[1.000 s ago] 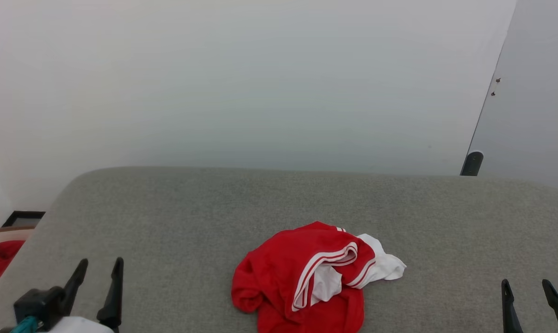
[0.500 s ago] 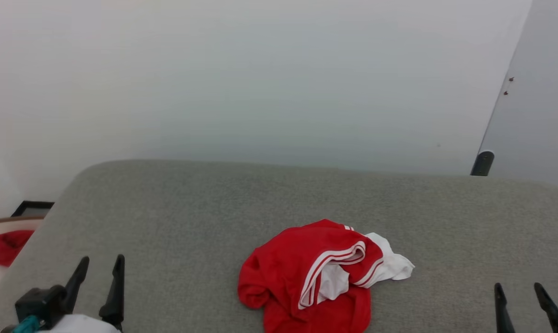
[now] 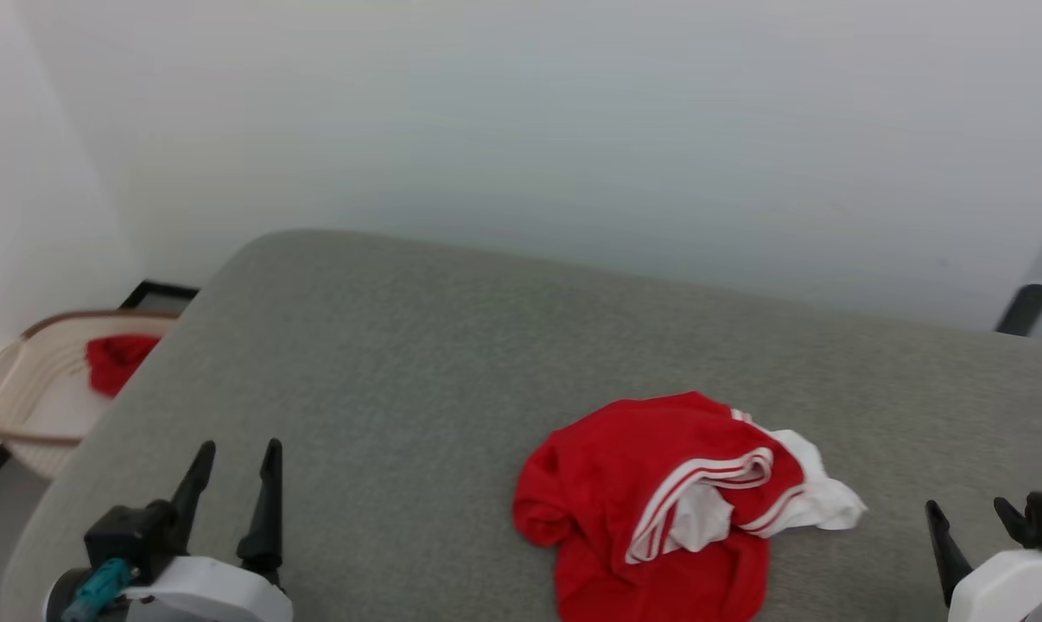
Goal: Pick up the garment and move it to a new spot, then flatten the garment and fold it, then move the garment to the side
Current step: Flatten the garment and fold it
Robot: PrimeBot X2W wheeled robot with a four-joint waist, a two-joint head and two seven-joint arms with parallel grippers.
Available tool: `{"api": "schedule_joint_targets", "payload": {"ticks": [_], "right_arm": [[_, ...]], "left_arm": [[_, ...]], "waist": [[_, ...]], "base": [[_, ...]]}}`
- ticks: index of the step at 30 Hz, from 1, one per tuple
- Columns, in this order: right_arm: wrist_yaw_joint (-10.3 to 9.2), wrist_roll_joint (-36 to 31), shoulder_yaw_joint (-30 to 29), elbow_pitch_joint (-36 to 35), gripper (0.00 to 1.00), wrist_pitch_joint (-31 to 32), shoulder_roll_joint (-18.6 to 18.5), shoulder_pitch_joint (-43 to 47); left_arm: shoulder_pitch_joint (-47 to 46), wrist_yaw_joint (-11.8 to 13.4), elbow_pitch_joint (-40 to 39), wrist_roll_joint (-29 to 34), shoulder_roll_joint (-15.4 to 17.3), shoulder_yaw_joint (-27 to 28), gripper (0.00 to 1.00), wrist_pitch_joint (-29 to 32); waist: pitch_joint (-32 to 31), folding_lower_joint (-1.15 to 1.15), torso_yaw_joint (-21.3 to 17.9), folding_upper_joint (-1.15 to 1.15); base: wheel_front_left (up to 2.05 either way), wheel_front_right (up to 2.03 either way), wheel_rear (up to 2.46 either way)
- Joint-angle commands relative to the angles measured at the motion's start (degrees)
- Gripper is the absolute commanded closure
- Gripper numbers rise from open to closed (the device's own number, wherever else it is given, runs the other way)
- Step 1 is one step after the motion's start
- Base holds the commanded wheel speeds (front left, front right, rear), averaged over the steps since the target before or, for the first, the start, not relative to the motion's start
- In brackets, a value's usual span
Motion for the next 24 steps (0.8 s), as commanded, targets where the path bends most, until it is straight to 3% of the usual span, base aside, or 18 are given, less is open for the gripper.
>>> {"api": "schedule_joint_targets", "payload": {"ticks": [1,13,24], "right_arm": [[0.03,0.82,0.16,0.89,0.0,1.68,-1.17,-1.33],[0.02,5.12,0.51,7.38,0.0,11.56,-4.83,-8.69],[0.02,8.4,1.72,13.84,0.0,18.51,-5.03,-13.01]], "left_arm": [[-0.62,0.08,-0.31,0.58,-0.75,-0.14,0.0,-0.24],[-3.38,-2.45,-1.6,2.8,-4.97,0.12,0.0,-0.24],[-5.32,-5.11,-0.38,5.04,-8.33,1.62,0.0,-0.24]], "waist": [[3.64,0.0,4.57,0.0],[10.71,0.0,9.48,0.0],[14.23,0.0,11.15,0.0]], "base": [[0.0,0.0,0.0],[0.0,0.0,0.0],[0.0,0.0,0.0]]}}
